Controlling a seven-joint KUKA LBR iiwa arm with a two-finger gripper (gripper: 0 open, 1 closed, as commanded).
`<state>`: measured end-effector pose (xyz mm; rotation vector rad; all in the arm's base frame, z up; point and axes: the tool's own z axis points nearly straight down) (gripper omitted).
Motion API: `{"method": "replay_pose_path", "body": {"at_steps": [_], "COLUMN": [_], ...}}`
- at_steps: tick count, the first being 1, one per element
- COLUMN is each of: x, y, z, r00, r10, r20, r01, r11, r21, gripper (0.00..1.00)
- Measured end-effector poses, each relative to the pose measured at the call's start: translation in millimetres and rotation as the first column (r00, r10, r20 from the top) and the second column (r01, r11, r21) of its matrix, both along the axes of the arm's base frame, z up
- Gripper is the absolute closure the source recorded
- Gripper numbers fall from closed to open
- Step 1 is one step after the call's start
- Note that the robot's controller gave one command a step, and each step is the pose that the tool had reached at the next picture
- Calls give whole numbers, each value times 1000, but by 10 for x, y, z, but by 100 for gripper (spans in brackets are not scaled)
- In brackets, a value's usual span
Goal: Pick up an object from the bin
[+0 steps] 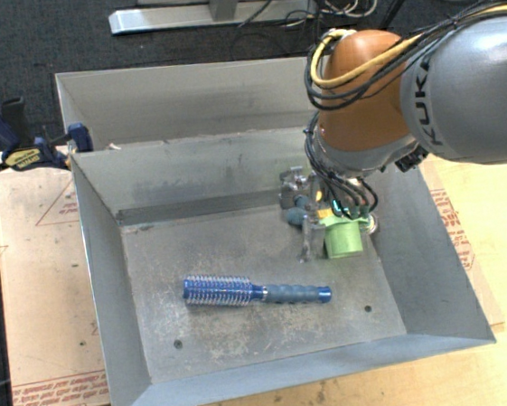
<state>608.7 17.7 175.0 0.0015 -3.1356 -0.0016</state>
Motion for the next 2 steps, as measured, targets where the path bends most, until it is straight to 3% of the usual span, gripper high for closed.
{"method": "replay_pose_path", "body": {"at_steps": [1,2], "x": [-713,-706], "y": [239,273], "z": [-721,-1074], "r00": [997,999], "r10": [76,34], "r20": [-6,3], "r01": [-76,-34], "r11": [997,999], "r21": [1,1], "gripper": [0,0]}}
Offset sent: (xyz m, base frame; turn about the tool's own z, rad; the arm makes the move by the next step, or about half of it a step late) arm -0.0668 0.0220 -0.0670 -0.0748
